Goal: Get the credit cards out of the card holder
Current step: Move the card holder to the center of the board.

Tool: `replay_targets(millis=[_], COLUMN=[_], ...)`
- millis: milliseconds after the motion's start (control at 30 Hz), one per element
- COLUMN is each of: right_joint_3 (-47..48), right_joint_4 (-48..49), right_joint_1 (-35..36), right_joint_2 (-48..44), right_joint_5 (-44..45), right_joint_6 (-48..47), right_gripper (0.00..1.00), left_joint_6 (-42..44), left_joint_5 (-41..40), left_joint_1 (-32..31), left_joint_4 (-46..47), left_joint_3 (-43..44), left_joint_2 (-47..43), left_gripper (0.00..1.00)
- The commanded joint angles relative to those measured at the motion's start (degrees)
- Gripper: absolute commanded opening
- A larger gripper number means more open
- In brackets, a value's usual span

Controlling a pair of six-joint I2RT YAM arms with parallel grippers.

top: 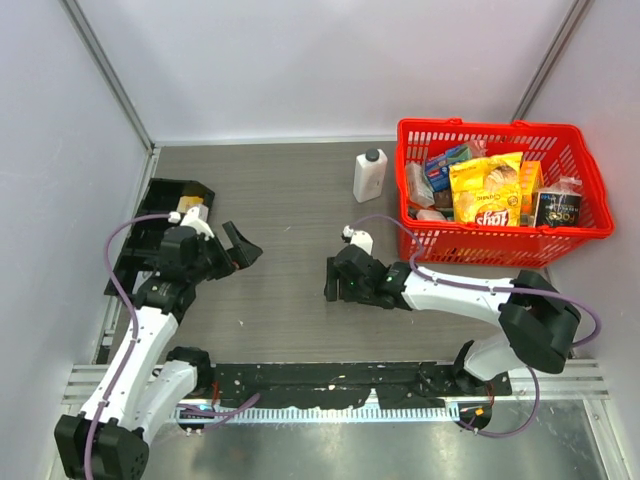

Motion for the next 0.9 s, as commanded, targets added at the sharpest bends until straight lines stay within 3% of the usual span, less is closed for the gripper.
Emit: replay_targets(millis=[0,267,433,700,867], right_joint_3=[4.18,-2.75,-4.51,-10.84,-14.01], right_joint_4=[-2.72,-9.24,-11.97,-6.1,1.99], right_joint_1=[-0.07,-0.07,0.02,1.07,1.16], right_joint_2=[-2.95,-13.67,-12.54,-10.96,-9.2], right_joint_5=[9.05,18.79,24.44,26.11,19.26], right_joint_6=[-6.84,-8.87,-8.35,-3.43,-3.59], right_gripper=[0.69,0.7,0.71,0.73,0.74], left_joint_6=[-0.27,0.43,0.43,-0.36,-1.15], left_joint_5=[2.35,1.64,0.94,0.5,0.15], left_joint_1=[-2.67,-5.75,-7.42,-9.35,-10.06], left_joint_4=[0.44,2.9,4.04,4.57,4.92], left_joint_3=[2.99,2.73,2.73,2.12,1.41], left_joint_2=[0.49,1.81,1.98,0.67,0.23], left_gripper=[1.0,1.0,1.0,1.0,1.0])
